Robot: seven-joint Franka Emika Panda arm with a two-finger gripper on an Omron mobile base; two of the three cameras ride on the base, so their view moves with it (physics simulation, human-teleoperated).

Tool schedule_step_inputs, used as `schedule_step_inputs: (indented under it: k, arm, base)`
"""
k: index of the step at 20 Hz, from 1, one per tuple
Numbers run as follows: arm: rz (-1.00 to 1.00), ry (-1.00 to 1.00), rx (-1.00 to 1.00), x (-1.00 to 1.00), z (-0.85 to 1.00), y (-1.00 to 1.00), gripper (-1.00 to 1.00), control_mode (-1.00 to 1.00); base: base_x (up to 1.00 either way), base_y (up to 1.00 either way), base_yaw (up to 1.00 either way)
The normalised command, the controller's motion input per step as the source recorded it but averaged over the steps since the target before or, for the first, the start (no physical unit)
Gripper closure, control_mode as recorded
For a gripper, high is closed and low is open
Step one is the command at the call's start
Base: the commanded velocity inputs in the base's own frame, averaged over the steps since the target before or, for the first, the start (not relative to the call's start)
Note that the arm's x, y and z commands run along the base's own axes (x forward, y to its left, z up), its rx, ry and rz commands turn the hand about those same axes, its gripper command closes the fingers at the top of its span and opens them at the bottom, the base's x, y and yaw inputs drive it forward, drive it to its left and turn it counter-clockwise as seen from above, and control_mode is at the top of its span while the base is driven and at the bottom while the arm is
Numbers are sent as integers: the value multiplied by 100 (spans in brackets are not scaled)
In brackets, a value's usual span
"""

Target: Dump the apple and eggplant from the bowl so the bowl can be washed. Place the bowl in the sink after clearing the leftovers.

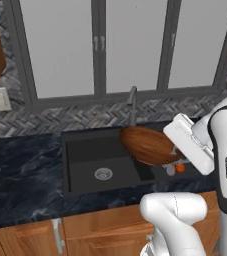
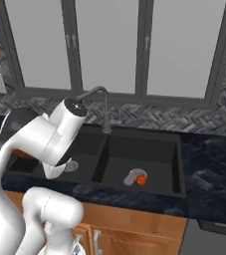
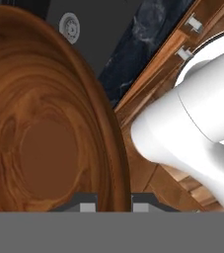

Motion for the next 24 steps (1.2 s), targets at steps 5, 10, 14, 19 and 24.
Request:
schedule_step_inputs:
  k: [5,10,14,19,24]
  arm:
    - [0,0,0,0,0,0,100,100]
    - [0,0,0,0,0,0,100,100]
    - [0,0,0,0,0,0,100,100]
    - [0,0,0,0,0,0,100,100]
    - [0,0,0,0,0,0,100,100]
  base:
    - [34,73,1]
    - [31,85,-5]
    - [29,100,0]
    - [31,98,0]
    - [26,100,3]
